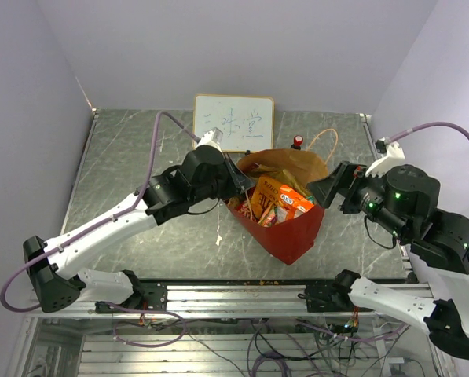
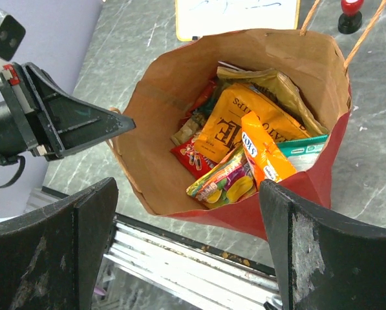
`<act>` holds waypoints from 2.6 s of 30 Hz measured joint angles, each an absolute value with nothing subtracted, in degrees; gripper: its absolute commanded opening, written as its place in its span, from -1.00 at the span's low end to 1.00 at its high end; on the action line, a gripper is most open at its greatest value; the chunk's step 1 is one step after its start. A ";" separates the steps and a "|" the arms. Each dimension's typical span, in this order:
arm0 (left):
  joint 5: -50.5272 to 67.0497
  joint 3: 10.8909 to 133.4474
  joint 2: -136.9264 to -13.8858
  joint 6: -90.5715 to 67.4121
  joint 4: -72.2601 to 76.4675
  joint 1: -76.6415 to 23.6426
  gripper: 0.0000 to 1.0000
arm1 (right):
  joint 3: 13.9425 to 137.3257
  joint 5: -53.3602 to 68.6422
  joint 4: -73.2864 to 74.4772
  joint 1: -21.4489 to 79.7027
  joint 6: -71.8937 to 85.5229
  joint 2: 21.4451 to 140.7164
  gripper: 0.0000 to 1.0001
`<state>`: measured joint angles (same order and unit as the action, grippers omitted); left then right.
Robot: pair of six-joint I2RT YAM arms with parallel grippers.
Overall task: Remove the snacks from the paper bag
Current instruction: Move the paper bag to the center of the board.
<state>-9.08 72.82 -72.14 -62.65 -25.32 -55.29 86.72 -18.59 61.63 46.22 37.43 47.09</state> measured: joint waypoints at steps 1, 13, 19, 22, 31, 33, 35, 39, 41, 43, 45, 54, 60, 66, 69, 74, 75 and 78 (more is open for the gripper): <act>-8.49 73.03 -72.12 -62.33 -25.76 -54.65 -0.86 | 86.72 -18.57 61.63 46.22 37.32 47.31 0.80; -2.55 73.45 -66.61 -61.82 -32.77 -46.54 -0.86 | 91.50 -26.26 63.77 46.24 35.44 57.30 0.81; -0.71 74.00 -64.97 -60.34 -36.75 -43.40 -0.86 | 98.21 -36.34 66.61 45.95 30.55 66.17 0.87; 0.56 74.65 -65.06 -59.29 -38.22 -41.56 -0.86 | 102.17 -39.51 67.70 43.64 28.29 71.66 0.92; 3.70 75.92 -65.87 -56.80 -39.99 -37.34 -0.86 | 101.56 -28.49 66.26 17.50 17.47 76.62 0.66; 4.62 76.14 -66.22 -56.31 -40.21 -36.36 -0.86 | 101.45 -24.86 66.11 15.59 16.19 77.58 0.45; 5.52 76.14 -66.32 -55.94 -40.42 -35.20 -0.86 | 100.29 -20.27 65.30 14.13 15.35 78.50 0.30; 7.09 76.40 -66.54 -55.59 -41.30 -32.40 -0.86 | 95.31 -9.06 63.05 12.14 14.35 78.89 0.04; 7.97 76.49 -66.67 -55.44 -41.71 -30.87 -0.86 | 94.04 -4.93 61.98 12.01 14.31 78.83 -0.41; 8.80 77.08 -67.18 -55.27 -42.70 -29.21 -0.86 | 93.82 -1.74 61.01 12.01 14.28 78.83 -0.70; 9.54 78.11 -67.96 -54.76 -43.64 -27.86 -0.86 | 93.84 1.30 60.29 11.94 14.39 78.83 -0.85; 10.66 86.13 -71.31 -50.39 -50.30 -18.68 -0.86 | 91.13 17.78 56.01 12.97 17.23 77.52 -1.00; 10.76 92.42 -73.14 -46.87 -55.86 -9.98 -0.86 | 89.56 21.91 47.75 25.10 23.59 79.22 -1.00; 11.20 102.00 -77.73 -42.33 -60.47 0.19 -0.86 | 89.56 25.47 36.51 36.71 30.92 86.46 -1.00; 12.69 105.36 -79.68 -40.75 -60.34 2.72 -0.86 | 89.56 26.96 32.62 40.16 33.28 89.14 -1.00; 21.76 105.34 -81.12 -40.86 -52.03 3.51 -0.86 | 88.40 28.12 29.65 42.59 34.11 91.13 -1.00; 23.83 104.29 -80.99 -41.56 -49.43 3.51 -0.86 | 87.70 28.12 29.41 42.57 34.04 91.07 -1.00; 31.48 96.09 -79.07 -45.87 -37.67 3.55 -0.86 | 84.49 28.32 28.69 42.52 33.56 90.50 -1.00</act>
